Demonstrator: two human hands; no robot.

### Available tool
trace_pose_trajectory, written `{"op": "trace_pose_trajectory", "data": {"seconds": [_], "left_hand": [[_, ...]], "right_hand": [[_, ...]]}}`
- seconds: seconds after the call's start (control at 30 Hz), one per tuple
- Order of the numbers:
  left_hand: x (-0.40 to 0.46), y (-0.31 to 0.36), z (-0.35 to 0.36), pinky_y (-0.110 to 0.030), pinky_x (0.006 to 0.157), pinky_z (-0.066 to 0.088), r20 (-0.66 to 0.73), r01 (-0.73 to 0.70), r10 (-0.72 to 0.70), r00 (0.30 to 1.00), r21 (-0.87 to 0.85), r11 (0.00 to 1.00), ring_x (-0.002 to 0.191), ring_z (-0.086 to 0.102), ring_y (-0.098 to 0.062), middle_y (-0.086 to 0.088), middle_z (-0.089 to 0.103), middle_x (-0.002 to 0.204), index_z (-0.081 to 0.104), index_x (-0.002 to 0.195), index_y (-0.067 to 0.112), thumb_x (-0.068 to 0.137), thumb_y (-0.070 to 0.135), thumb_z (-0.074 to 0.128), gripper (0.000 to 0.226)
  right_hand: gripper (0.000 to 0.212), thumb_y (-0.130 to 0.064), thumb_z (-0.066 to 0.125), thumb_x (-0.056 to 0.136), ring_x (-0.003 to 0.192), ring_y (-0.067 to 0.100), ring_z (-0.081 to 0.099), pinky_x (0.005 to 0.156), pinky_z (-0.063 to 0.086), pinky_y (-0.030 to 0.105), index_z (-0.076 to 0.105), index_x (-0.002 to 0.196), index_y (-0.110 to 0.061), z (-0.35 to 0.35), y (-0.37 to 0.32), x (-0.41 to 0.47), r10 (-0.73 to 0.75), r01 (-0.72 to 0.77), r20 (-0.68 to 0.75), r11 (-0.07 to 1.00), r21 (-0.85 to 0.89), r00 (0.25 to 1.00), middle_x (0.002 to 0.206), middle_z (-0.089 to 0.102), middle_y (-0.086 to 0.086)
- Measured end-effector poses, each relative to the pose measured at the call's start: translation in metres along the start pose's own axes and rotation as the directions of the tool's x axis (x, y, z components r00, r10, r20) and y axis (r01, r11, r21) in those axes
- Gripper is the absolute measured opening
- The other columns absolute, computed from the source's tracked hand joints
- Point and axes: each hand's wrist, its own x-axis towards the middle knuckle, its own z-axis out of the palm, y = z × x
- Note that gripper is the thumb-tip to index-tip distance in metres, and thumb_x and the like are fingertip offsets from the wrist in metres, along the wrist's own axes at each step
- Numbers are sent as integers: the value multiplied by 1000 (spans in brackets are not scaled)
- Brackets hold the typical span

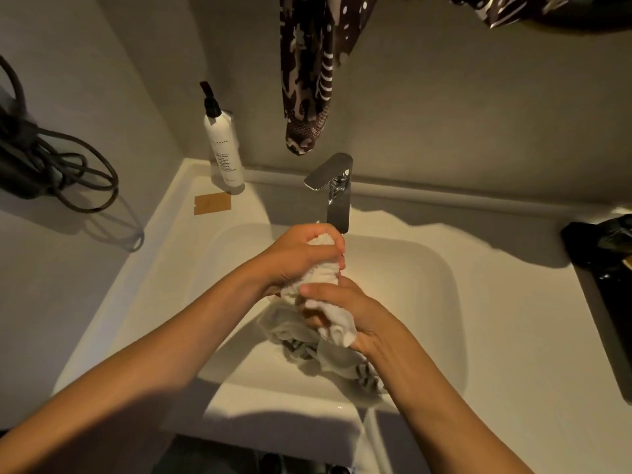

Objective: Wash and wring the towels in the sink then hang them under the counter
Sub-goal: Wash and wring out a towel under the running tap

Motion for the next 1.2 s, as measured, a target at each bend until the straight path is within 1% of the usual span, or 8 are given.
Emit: {"op": "trace_pose_trajectory", "data": {"seconds": [0.07,0.17,0.33,0.53,0.73,0.93,1.1,1.2], "left_hand": [[2,-4,0,-33,70,52,-49,34,-39,998,-101,994,65,62,-27,-13,66,71,67,82,12,80,0,68,12],[4,-2,7,-32,67,51,-151,31,-84,985,-321,947,60,59,-25,-11,62,66,69,78,13,85,12,74,9],[5,-4,15,-39,77,48,-239,10,-121,964,-420,908,61,58,-26,-8,59,61,62,57,20,84,49,70,41],[-1,-10,15,-34,75,57,-176,-17,10,984,-37,999,88,76,-26,-28,73,85,50,62,14,91,8,68,36],[8,-14,10,-34,67,55,-146,50,-46,988,19,999,67,70,-28,-17,70,69,45,57,18,86,8,74,42],[23,-28,22,-14,39,38,-400,229,-219,890,-24,973,37,48,-16,1,39,40,37,50,16,84,-1,68,49],[42,-44,18,-17,47,39,-541,367,-342,769,-65,928,53,59,-15,0,58,51,52,53,13,80,1,57,30],[44,-63,18,-27,63,44,-590,440,-437,679,-148,885,73,60,-26,-6,64,71,56,61,11,80,7,61,20]], "right_hand": [[7,-3,68,90,66,16,68,64,55,29,68,96,-7,-2,2,0,-76,70,-47,991,-112,996,78,72,8],[49,-33,81,80,101,25,70,94,55,36,69,119,-6,-10,5,2,-84,62,75,965,254,994,116,72,15],[91,-72,78,62,122,35,56,91,52,51,62,135,-19,-3,12,5,35,-58,58,881,469,998,140,57,16],[45,-3,73,76,113,41,65,92,54,54,65,120,-2,-4,-8,-7,-56,0,126,913,408,990,136,57,27],[25,13,70,81,79,25,69,70,59,34,68,98,-5,-13,-3,2,-62,76,89,982,-171,994,89,70,17],[8,-3,54,88,33,13,51,42,39,21,53,84,-10,-5,8,16,-104,9,-117,784,-621,988,42,51,-2],[10,-19,55,86,63,16,59,49,40,23,58,77,-20,-9,21,52,-388,-26,-140,285,-958,911,68,60,-4],[10,-23,57,87,74,25,66,60,51,29,65,91,-18,-19,36,64,-381,-130,-199,200,-971,903,79,66,1]]}}
